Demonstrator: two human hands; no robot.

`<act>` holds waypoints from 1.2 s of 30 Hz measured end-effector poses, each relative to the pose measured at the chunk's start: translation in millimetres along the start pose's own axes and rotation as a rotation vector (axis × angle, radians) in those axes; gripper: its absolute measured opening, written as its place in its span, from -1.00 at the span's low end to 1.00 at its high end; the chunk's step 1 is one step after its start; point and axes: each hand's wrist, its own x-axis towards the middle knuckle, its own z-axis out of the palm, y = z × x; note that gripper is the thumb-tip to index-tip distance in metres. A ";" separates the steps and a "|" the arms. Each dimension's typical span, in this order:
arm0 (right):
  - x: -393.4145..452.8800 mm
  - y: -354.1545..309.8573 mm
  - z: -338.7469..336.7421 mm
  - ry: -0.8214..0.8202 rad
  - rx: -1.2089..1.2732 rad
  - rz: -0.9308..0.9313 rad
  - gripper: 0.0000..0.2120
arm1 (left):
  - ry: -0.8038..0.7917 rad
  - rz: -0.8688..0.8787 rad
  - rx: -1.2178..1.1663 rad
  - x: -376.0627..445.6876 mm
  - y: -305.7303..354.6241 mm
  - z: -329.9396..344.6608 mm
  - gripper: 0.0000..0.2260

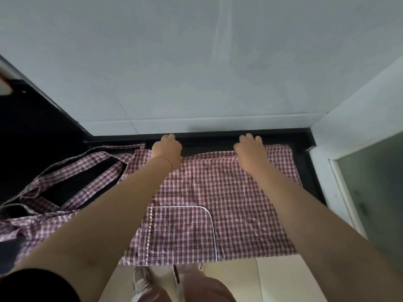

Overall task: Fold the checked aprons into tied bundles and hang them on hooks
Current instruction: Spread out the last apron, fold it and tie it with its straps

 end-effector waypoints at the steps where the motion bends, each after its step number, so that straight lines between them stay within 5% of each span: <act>1: -1.0 3.2 2.3 -0.011 0.007 -0.003 -0.85 | 0.006 0.017 -0.022 -1.0 -1.8 0.9 -0.78; 6: -14.2 4.3 -8.5 0.016 0.254 0.026 -0.91 | 0.002 0.112 -0.208 -17.0 18.3 -16.5 -0.82; 12: -24.5 -0.4 -13.9 -0.005 0.383 -0.002 -0.90 | 0.030 0.186 -0.381 -21.3 53.6 -2.8 -0.31; 19: -39.6 2.7 -8.4 0.076 0.424 0.035 -0.94 | 0.132 0.084 -0.457 -24.5 77.2 -3.5 -0.84; 28: -43.5 8.8 -3.8 0.076 0.391 0.157 -0.90 | -0.105 -0.180 -0.246 -35.8 7.1 10.9 -0.88; 34: -48.7 27.3 3.4 -0.194 0.382 0.332 -0.75 | -0.319 -0.400 -0.500 -42.1 -36.9 26.1 -0.76; 36: -47.8 29.9 0.9 -0.205 0.418 0.373 -0.75 | -0.249 -0.451 -0.561 -41.4 -41.3 22.2 -0.82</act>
